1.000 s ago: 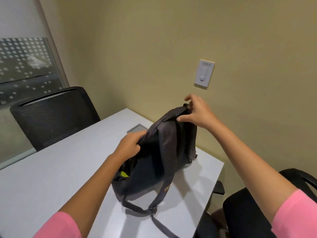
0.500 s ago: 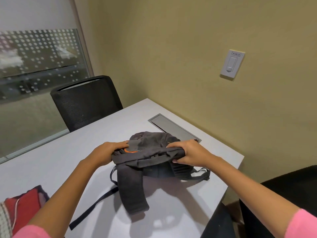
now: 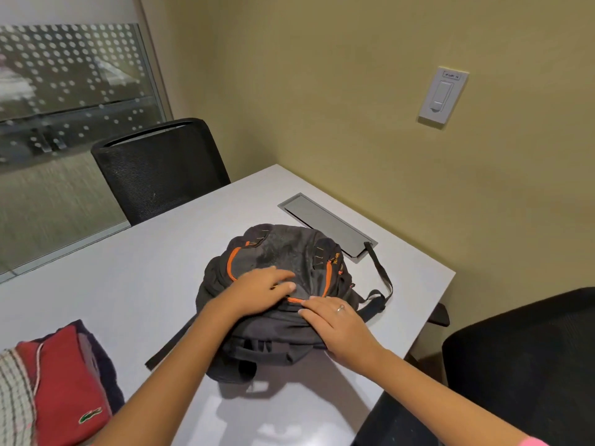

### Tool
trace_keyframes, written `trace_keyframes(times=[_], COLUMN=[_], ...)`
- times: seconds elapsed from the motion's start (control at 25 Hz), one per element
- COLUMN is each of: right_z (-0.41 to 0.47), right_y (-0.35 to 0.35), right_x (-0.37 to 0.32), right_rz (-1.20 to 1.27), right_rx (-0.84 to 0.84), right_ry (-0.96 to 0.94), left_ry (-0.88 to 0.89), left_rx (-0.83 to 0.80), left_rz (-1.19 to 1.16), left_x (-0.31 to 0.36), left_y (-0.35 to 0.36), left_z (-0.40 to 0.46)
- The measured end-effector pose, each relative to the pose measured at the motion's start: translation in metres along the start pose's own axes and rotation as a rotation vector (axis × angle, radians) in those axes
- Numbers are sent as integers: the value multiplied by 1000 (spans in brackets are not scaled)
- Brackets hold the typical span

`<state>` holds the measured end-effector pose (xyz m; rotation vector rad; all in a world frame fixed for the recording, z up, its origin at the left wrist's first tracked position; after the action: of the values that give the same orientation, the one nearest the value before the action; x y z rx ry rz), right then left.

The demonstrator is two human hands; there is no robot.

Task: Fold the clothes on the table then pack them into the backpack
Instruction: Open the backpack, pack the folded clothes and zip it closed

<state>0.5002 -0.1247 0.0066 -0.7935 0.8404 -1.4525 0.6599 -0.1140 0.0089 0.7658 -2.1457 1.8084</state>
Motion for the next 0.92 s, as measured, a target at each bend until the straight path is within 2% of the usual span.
trace_keyframes(times=[0.12, 0.28, 0.36, 0.44, 0.64, 0.76, 0.92], right_z=[-23, -75, -93, -98, -105, -105, -103], right_y=[17, 42, 54, 58, 74, 89, 96], right_x=[19, 67, 85, 100, 151, 168, 184], right_rz=[42, 67, 132, 337, 765, 884, 922], right_rx=[-222, -514, -606, -566, -266, -210, -204], right_ry=[90, 432, 521, 665, 1243, 1383, 1428], left_ry=[-28, -88, -119, -176, -372, -493, -618], left_rx=[-61, -4, -30, -65, -110, -135, -121], left_rz=[176, 257, 253, 206, 43, 42, 119], left_x=[-5, -18, -17, -13, 22, 42, 47], left_y=[47, 80, 97, 110, 114, 114, 116], left_z=[-4, -21, -29, -29, 2, 36, 66])
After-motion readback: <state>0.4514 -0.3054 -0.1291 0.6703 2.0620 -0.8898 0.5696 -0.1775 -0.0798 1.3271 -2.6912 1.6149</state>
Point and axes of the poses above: each hand's wrist, its own z-axis towards the middle knuckle, its own y-axis out of the palm, x = y × z, the point moved 8 cm from there along z, towards the middle knuckle
